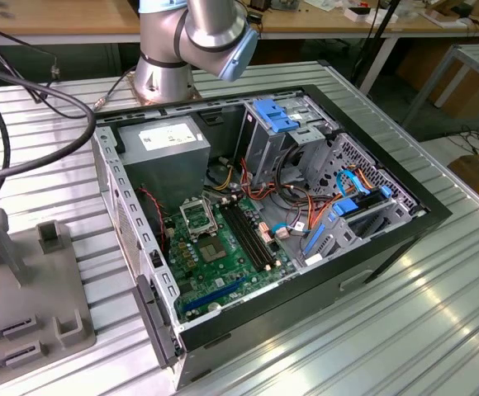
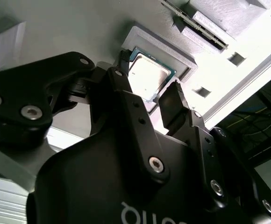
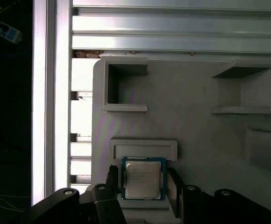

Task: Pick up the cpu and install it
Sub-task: 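Pick up the cpu and move it towards the insertion slot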

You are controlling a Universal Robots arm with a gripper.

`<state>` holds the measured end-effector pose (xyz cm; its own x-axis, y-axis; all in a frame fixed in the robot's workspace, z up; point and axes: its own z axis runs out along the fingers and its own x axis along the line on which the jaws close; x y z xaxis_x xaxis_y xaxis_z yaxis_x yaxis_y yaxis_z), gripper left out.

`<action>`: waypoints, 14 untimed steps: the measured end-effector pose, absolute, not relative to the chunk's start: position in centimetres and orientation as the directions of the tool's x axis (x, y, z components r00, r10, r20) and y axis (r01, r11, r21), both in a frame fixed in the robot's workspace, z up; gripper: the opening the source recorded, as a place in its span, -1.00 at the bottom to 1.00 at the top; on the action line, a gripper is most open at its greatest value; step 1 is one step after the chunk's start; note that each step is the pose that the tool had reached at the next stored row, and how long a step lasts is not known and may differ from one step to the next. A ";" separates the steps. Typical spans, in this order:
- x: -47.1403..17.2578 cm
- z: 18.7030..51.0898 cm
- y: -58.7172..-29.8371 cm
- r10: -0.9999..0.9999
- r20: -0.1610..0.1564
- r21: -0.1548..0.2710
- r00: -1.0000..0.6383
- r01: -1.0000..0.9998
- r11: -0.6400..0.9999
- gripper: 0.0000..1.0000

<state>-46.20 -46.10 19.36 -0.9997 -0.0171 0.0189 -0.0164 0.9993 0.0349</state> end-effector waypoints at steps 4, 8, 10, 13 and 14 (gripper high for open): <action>-46.2 19.3 -46.0 -0.017 0.019 0.035 -1.000 -0.016 0.999 0.07; -46.2 19.2 -46.0 -0.017 0.019 0.035 -1.000 -0.016 0.999 0.07; -46.2 19.2 -46.0 -0.017 0.019 0.035 -1.000 -0.016 0.999 0.07; -46.2 19.2 -46.0 -0.017 0.019 0.035 -1.000 -0.016 0.999 -0.06; -46.2 19.2 -46.0 -0.017 0.019 0.035 -1.000 -0.016 0.999 -0.06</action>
<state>-46.19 -46.04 19.25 -0.9997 -0.0170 0.0192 -0.0164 0.9993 0.0348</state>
